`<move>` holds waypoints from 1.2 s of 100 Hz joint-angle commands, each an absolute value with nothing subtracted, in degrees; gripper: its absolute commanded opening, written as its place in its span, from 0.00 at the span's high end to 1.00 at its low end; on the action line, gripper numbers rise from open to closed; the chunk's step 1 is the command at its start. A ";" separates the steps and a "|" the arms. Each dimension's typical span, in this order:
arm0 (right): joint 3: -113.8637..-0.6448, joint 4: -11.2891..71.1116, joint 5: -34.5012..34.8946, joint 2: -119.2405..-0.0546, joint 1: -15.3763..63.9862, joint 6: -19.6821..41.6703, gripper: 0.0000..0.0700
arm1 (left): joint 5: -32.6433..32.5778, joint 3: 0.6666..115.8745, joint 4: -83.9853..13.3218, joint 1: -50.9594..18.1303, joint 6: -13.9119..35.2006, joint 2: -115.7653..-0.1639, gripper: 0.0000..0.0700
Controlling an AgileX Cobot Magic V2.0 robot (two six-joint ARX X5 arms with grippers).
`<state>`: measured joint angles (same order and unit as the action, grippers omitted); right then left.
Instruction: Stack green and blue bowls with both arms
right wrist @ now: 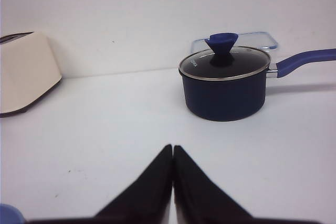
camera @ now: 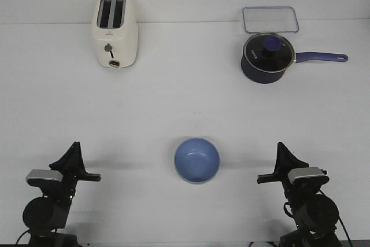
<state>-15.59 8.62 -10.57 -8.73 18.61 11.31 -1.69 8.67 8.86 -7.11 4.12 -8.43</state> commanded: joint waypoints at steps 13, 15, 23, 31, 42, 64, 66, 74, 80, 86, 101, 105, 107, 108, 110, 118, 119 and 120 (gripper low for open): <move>-15.53 8.12 -10.59 -8.58 18.68 10.81 1.00 | 2.83 2.83 10.04 -2.09 3.99 -2.66 0.98; -15.53 8.12 -10.59 -8.58 18.68 10.81 1.00 | 2.81 2.35 10.02 -1.78 3.97 -2.15 0.98; -15.53 8.10 -10.59 -8.58 18.68 10.81 1.00 | 2.81 0.75 9.96 -0.86 3.97 -0.36 0.98; -15.53 8.14 -10.59 -8.58 18.68 10.81 1.00 | 2.81 0.78 8.78 -0.16 3.79 -0.19 0.98; -15.53 8.12 -10.61 -8.58 18.68 10.81 1.00 | 2.79 0.78 9.67 0.21 2.57 -0.19 0.98; -15.53 8.12 -10.59 -8.58 18.68 10.81 1.00 | 2.81 0.80 10.20 0.21 2.59 -0.19 0.98; -15.53 8.12 -10.59 -8.58 18.68 10.81 1.00 | 2.81 0.80 10.20 0.21 2.57 -0.19 0.98; -15.53 8.12 -10.59 -8.58 18.68 10.81 1.00 | 2.81 0.80 10.20 0.21 2.59 -0.19 0.98; -15.53 8.12 -10.59 -8.58 18.68 10.81 1.00 | 2.81 0.80 10.20 0.21 2.59 -0.19 0.98; -15.53 8.12 -10.59 -8.58 18.68 10.79 1.00 | 2.81 0.80 10.20 0.21 2.59 -0.19 0.98; -15.53 8.12 -10.59 -8.58 18.68 10.81 1.00 | 2.79 0.80 10.20 0.21 2.57 -0.19 0.98; -15.53 8.12 -10.59 -8.58 18.68 10.81 1.00 | 2.81 0.80 10.20 0.21 2.59 -0.19 0.98; -15.53 8.12 -10.59 -8.58 18.68 10.81 1.00 | 2.81 0.80 10.20 0.21 2.57 -0.19 0.98; -15.53 8.12 -10.59 -8.58 18.68 10.81 1.00 | 2.81 0.80 10.20 0.21 2.59 -0.19 0.98; -15.53 8.12 -10.59 -8.58 18.68 10.81 1.00 | 2.81 0.80 10.20 0.21 2.59 -0.19 0.98; -15.53 8.10 -10.59 -8.58 18.68 10.79 1.00 | 2.81 0.80 10.20 0.21 2.57 -0.19 0.98; -15.53 8.12 -10.59 -8.58 18.68 10.81 1.00 | 2.81 0.80 10.20 0.21 2.59 -0.19 0.98; -15.53 8.12 -10.59 -8.58 18.68 10.79 1.00 | 2.81 0.80 10.20 0.21 2.59 -0.19 0.98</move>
